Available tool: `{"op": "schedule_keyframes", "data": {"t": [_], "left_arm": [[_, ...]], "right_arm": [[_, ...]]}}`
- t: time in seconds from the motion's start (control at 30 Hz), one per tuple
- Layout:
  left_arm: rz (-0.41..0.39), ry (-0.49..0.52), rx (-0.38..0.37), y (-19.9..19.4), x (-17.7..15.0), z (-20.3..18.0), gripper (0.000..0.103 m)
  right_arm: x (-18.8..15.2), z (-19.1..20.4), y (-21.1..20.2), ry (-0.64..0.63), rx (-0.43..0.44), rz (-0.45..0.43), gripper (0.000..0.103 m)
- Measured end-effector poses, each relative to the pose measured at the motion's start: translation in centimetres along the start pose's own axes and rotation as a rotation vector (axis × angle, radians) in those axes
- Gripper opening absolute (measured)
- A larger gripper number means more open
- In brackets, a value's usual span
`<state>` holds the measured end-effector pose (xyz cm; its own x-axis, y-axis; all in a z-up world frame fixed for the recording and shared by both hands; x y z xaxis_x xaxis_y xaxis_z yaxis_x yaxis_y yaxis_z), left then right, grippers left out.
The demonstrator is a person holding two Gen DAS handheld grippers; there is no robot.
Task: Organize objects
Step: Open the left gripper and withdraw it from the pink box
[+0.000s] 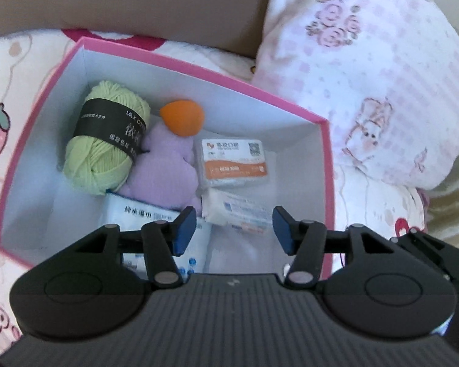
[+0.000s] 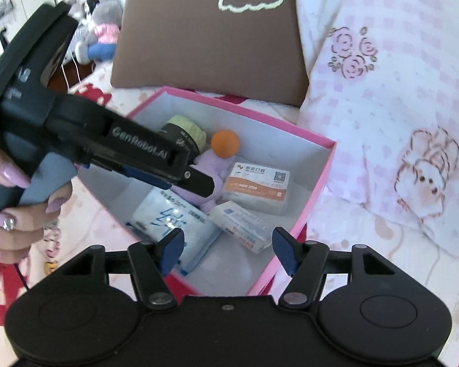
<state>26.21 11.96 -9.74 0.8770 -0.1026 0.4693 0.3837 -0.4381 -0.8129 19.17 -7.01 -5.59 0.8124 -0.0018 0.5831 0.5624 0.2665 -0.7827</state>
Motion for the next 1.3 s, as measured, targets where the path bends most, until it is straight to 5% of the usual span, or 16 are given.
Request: {"op": "schedule_keyframes", "data": {"t": [0.27,0.87,1.3], "left_arm": [[0.004,0.068,0.034,-3.9,-2.3,-2.9,0.062],[-0.074,0.262,0.041,-12.7,-8.3,-10.4,0.065],[-0.043,0.297,0.076,-14.8,-11.3,-14.0,0.069]], "right_arm": [[-1.3,0.6,-3.7,0.032,0.022,-0.042,0.069],[-5.9,0.5,-12.4,0.09,-0.087,-0.109,0.074],[-8.7,-1.6,-16.0,0.199,-0.153,-0.152,0.083]]}}
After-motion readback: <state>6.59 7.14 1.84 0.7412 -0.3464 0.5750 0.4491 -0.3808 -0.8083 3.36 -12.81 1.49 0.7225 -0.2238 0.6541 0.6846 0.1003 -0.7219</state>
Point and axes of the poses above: each gripper's, at about its wrist camera, not at the fingertips, and y roughly the way its jaws point, z to its left, x to its top, the point moved 5 cm from there along y, roughly the way its jaws point, and after that the axes turned 11 degrees about y, right-handed, at the moved point
